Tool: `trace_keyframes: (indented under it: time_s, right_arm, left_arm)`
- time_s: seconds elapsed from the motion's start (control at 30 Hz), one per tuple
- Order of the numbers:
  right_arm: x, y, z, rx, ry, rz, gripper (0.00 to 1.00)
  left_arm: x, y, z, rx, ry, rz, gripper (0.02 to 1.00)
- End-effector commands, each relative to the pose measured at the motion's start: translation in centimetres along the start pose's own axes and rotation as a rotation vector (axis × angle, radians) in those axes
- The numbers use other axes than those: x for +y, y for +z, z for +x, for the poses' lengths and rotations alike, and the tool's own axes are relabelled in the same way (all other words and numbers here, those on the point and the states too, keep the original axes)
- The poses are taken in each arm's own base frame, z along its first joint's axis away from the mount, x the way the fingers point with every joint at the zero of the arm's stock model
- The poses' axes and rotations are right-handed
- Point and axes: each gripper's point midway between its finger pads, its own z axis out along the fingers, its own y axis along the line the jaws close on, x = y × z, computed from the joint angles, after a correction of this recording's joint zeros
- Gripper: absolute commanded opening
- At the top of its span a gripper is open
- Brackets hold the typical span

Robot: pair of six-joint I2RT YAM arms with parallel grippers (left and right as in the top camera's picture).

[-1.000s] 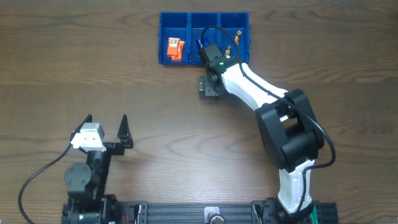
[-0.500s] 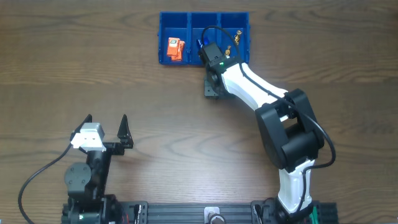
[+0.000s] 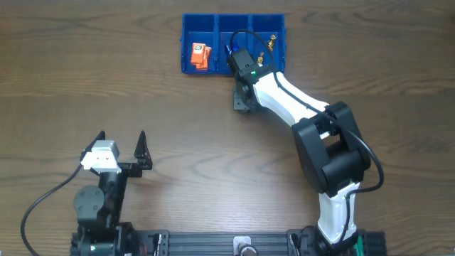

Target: Sort Candies Into Trays

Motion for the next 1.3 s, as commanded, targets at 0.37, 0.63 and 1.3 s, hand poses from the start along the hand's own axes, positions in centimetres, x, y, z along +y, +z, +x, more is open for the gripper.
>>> trace_keyframes:
  time_s: [0.37,0.63,1.3]
  right_arm:
    - [-0.1,0.8,0.3,0.011,0.002,0.012,0.209]
    - [0.2,0.5,-0.3,-0.014,0.004,0.0,0.145]
    - [-5.4,-14.2,-13.7,-0.635,0.076,0.044,0.117]
  left_arm:
    - [-0.2,0.1,1.6,0.048,0.002,0.017,0.998]
    - [-0.2,0.1,1.6,0.048,0.002,0.017,0.998]
    - [-0.2,0.1,1.6,0.048,0.002,0.017,0.998]
